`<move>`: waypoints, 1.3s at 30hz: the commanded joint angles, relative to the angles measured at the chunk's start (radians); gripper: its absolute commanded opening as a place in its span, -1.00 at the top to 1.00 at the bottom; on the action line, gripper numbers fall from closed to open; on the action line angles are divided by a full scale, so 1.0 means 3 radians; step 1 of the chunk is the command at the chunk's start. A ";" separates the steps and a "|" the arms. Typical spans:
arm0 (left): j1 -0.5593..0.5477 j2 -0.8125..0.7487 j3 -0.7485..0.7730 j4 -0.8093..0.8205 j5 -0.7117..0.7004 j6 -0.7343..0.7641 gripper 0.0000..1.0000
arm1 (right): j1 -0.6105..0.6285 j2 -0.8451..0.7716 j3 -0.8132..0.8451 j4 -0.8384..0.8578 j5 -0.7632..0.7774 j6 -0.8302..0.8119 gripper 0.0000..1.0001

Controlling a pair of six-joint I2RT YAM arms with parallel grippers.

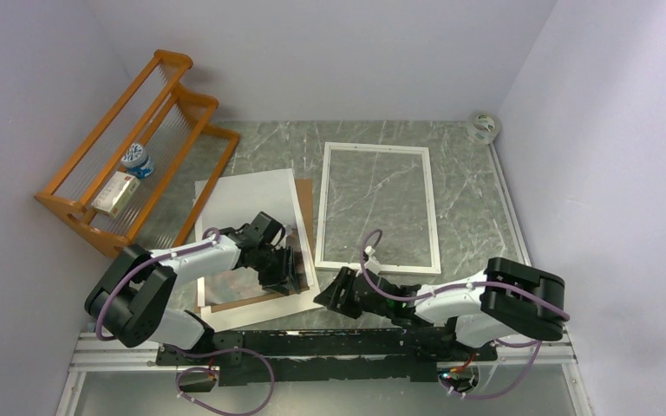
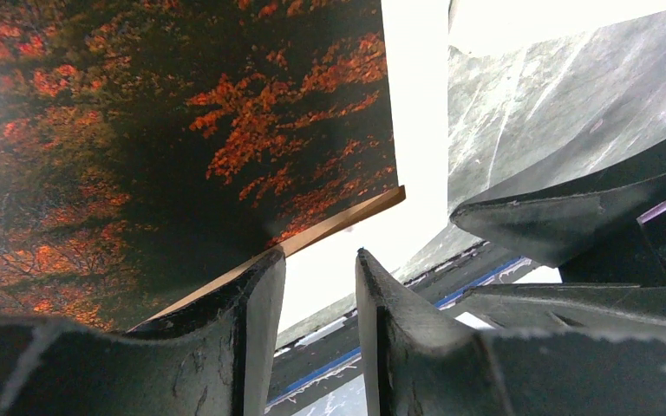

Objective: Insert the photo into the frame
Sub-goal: Pick up the photo frame item at the center of the board.

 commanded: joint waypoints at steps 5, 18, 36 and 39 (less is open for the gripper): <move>-0.0093 0.0167 -0.0099 -0.0055 -0.0154 0.0035 0.15 | 0.0184 0.0308 -0.0056 0.0229 -0.0058 0.0316 -0.15; -0.0114 0.0155 -0.0106 -0.0053 -0.0172 0.0014 0.15 | 0.0218 0.0717 -0.0262 0.0813 0.0534 0.0667 -0.23; -0.0113 0.0165 -0.0085 -0.0085 -0.0215 0.0008 0.15 | 0.0211 0.1159 -0.0653 0.2951 0.0681 0.0122 -0.44; -0.0115 0.0174 -0.0088 -0.0084 -0.0219 0.0007 0.15 | 0.0205 0.1310 -0.0618 0.3017 0.0570 0.0189 -0.42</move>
